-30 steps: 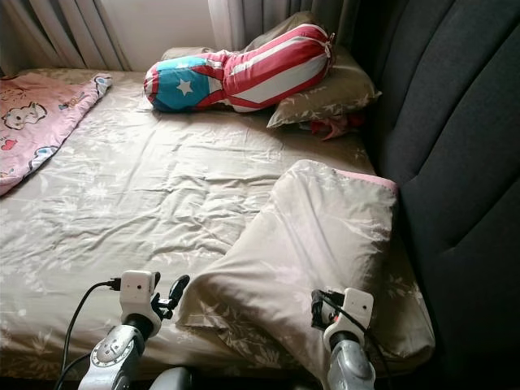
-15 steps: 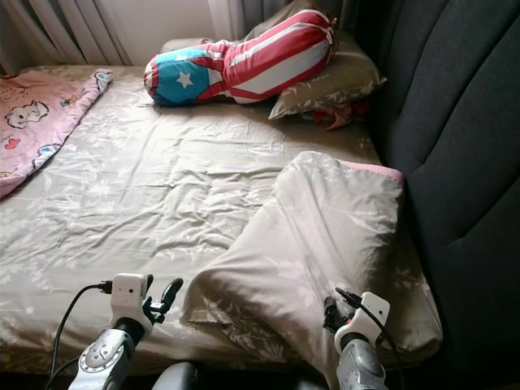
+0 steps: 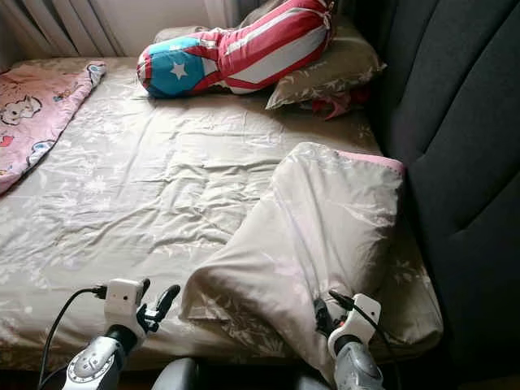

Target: Clean up the room

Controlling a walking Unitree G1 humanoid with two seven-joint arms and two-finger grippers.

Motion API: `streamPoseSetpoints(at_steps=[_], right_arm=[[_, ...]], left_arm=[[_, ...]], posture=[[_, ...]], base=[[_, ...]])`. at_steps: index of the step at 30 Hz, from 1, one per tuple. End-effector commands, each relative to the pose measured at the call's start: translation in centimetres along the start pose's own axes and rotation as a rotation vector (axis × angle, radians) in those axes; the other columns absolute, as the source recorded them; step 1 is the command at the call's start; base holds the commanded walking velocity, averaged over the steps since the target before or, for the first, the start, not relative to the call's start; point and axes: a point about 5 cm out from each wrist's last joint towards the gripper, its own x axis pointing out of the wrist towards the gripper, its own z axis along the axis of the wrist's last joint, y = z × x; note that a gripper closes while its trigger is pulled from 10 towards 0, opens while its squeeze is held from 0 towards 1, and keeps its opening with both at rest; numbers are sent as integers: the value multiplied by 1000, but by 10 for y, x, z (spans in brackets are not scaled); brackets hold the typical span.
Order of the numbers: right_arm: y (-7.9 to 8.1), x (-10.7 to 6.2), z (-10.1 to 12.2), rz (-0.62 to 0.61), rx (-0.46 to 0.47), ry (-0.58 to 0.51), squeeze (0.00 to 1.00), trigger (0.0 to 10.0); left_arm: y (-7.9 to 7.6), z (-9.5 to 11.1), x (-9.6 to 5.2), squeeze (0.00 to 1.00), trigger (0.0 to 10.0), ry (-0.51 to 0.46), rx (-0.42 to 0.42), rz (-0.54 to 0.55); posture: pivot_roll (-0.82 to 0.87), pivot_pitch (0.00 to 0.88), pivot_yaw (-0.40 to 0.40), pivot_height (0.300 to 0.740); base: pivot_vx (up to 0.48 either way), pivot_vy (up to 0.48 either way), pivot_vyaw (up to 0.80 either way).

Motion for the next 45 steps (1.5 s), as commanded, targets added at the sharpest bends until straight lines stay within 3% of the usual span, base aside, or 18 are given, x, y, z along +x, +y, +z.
streamPoseSetpoints(at_steps=[1, 5, 6, 26, 45], right_arm=[[8, -5, -32, 42, -35, 160, 0, 10000], [9, -6, -34, 52, -68, 181, 0, 10000], [9, -6, -33, 48, -79, 179, 0, 0], [14, -8, -40, 37, -70, 155, 0, 0], [12, -4, -26, 22, -88, 98, 0, 0]], left_arm=[[2, -1, -4, 0, 10000, 25, 24, -15], [2, -2, -6, 0, 10000, 31, 25, -21], [2, -2, -8, 0, 10000, 35, 25, -23], [-5, -4, -8, 0, 10000, 49, 13, -33], [-10, 0, 8, 0, 10000, 33, -5, -26]], posture=[[81, 202, 50, 665], [84, 207, 54, 665], [84, 209, 54, 665], [65, 204, 45, 665], [41, 173, 32, 665]], base=[[0, 0, 0], [0, 0, 0], [0, 0, 0], [0, 0, 0], [0, 0, 0]])
